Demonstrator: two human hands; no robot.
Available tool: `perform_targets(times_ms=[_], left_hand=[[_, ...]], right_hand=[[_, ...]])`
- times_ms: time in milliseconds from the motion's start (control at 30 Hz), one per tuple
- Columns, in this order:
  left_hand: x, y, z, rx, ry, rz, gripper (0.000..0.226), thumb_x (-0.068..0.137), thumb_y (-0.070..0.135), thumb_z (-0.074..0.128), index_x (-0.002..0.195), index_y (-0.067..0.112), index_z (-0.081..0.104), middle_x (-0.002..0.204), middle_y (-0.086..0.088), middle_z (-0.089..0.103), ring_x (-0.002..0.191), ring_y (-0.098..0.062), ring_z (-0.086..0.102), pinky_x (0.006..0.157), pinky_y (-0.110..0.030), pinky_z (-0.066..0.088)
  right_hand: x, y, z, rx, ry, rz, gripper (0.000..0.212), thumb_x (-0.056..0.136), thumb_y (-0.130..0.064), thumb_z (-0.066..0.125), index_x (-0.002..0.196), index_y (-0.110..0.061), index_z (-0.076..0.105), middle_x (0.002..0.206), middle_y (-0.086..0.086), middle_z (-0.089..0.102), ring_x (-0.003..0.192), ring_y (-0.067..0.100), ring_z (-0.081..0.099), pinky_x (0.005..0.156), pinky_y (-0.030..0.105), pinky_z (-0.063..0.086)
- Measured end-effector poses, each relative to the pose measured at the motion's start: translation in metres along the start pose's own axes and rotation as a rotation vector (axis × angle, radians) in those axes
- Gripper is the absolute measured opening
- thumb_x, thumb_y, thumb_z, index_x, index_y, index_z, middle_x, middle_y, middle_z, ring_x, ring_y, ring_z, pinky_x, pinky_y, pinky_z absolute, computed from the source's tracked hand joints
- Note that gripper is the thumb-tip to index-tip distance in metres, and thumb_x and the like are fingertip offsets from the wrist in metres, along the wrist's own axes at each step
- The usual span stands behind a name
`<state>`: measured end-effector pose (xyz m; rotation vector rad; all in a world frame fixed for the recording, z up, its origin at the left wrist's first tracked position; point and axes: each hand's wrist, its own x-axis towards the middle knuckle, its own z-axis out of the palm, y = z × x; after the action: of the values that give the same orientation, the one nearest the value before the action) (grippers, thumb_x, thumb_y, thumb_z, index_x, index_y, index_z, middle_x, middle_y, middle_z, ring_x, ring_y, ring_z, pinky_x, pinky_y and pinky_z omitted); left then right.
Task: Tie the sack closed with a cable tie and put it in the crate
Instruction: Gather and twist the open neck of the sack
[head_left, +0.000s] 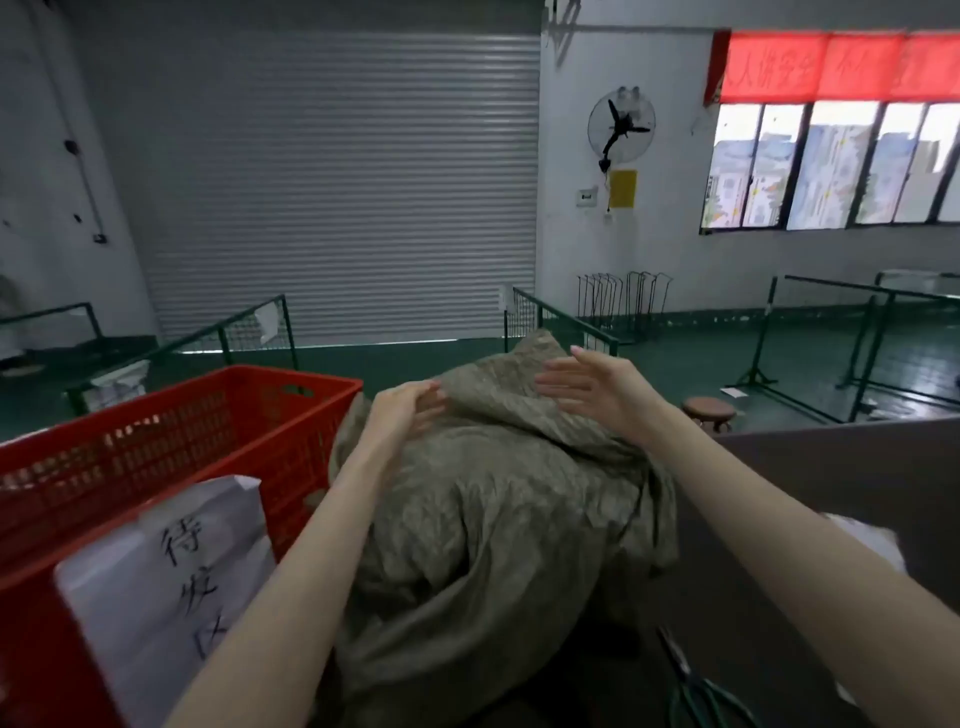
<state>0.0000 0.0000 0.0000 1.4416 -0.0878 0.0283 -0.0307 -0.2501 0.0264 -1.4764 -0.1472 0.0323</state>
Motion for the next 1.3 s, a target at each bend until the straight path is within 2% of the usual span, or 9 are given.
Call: perform_targets(times_ms=[67, 200, 333, 500, 733, 933, 1133, 1233, 1300], left_hand=[[0.0, -0.012, -0.009, 0.142, 0.099, 0.026, 0.026, 0.094, 0.009, 0.047, 0.11, 0.006, 0.067, 0.101, -0.012, 0.068, 0.081, -0.012, 0.062, 0.057, -0.008, 0.047], [0.0, -0.055, -0.034, 0.526, 0.247, -0.01, 0.025, 0.09, 0.022, 0.053, 0.11, 0.025, 0.069, 0.128, -0.006, 0.062, 0.119, -0.024, 0.054, 0.101, -0.038, 0.042], [-0.004, -0.082, -0.044, 0.751, 0.216, -0.209, 0.058, 0.09, 0.045, 0.054, 0.144, 0.029, 0.039, 0.156, -0.011, 0.025, 0.142, -0.037, 0.02, 0.114, -0.05, 0.017], [-0.008, -0.11, -0.04, 0.684, 0.184, -0.279, 0.086, 0.082, 0.047, 0.065, 0.151, 0.023, 0.021, 0.156, -0.012, 0.027, 0.141, -0.034, 0.028, 0.116, -0.051, 0.018], [-0.034, -0.108, -0.013, 0.256, 0.278, -0.049, 0.058, 0.089, -0.007, 0.052, 0.141, 0.016, 0.043, 0.137, -0.012, 0.053, 0.122, -0.025, 0.054, 0.106, -0.041, 0.043], [-0.066, -0.085, 0.006, 0.025, 0.07, 0.088, 0.062, 0.076, -0.025, 0.043, 0.122, 0.011, 0.062, 0.103, -0.003, 0.073, 0.091, -0.015, 0.069, 0.086, -0.031, 0.054], [-0.101, -0.068, 0.016, 0.27, -0.249, 0.267, 0.073, 0.066, -0.028, 0.041, 0.097, 0.032, 0.068, 0.092, 0.028, 0.073, 0.098, 0.006, 0.064, 0.09, -0.01, 0.044], [-0.111, -0.063, 0.017, 0.362, -0.38, 0.301, 0.066, 0.063, -0.016, 0.043, 0.097, 0.034, 0.07, 0.096, 0.027, 0.073, 0.102, 0.006, 0.063, 0.093, -0.011, 0.043], [-0.116, -0.061, 0.016, 0.39, -0.426, 0.307, 0.066, 0.061, -0.014, 0.044, 0.097, 0.033, 0.071, 0.097, 0.022, 0.074, 0.105, 0.002, 0.064, 0.095, -0.014, 0.044]], right_hand=[[-0.003, 0.012, 0.002, -0.048, 0.023, 0.058, 0.038, 0.095, -0.038, 0.045, 0.111, -0.008, 0.062, 0.114, 0.012, 0.067, 0.108, 0.027, 0.063, 0.097, 0.039, 0.046], [-0.009, 0.047, 0.001, -0.144, 0.054, 0.133, 0.04, 0.096, -0.039, 0.046, 0.114, -0.008, 0.063, 0.118, 0.011, 0.068, 0.11, 0.026, 0.064, 0.099, 0.041, 0.045], [-0.018, 0.063, 0.002, -0.171, 0.091, 0.162, 0.04, 0.095, -0.038, 0.048, 0.116, -0.007, 0.063, 0.114, 0.011, 0.07, 0.107, 0.026, 0.065, 0.098, 0.041, 0.047], [-0.025, 0.078, 0.012, -0.215, 0.15, 0.185, 0.037, 0.096, -0.039, 0.047, 0.106, -0.008, 0.065, 0.109, 0.015, 0.071, 0.099, 0.029, 0.067, 0.096, 0.043, 0.047], [-0.038, 0.083, 0.024, -0.249, 0.165, 0.071, 0.022, 0.096, -0.026, 0.051, 0.103, -0.01, 0.065, 0.103, 0.016, 0.07, 0.084, 0.021, 0.065, 0.074, 0.03, 0.049], [-0.048, 0.081, 0.035, -0.304, 0.216, -0.101, 0.022, 0.091, -0.016, 0.06, 0.112, -0.012, 0.062, 0.109, 0.01, 0.069, 0.092, 0.014, 0.066, 0.072, 0.017, 0.052], [-0.059, 0.062, 0.052, -0.33, 0.185, -0.269, 0.046, 0.085, -0.024, 0.068, 0.128, -0.018, 0.05, 0.127, -0.001, 0.057, 0.117, 0.012, 0.055, 0.1, 0.027, 0.044], [-0.06, 0.058, 0.057, -0.242, 0.138, -0.194, 0.082, 0.07, -0.049, 0.076, 0.138, -0.021, 0.04, 0.135, 0.0, 0.052, 0.123, 0.012, 0.052, 0.103, 0.031, 0.044], [-0.062, 0.06, 0.059, -0.248, 0.151, -0.153, 0.086, 0.068, -0.048, 0.077, 0.14, -0.024, 0.035, 0.133, 0.001, 0.054, 0.122, 0.015, 0.054, 0.103, 0.036, 0.045]])
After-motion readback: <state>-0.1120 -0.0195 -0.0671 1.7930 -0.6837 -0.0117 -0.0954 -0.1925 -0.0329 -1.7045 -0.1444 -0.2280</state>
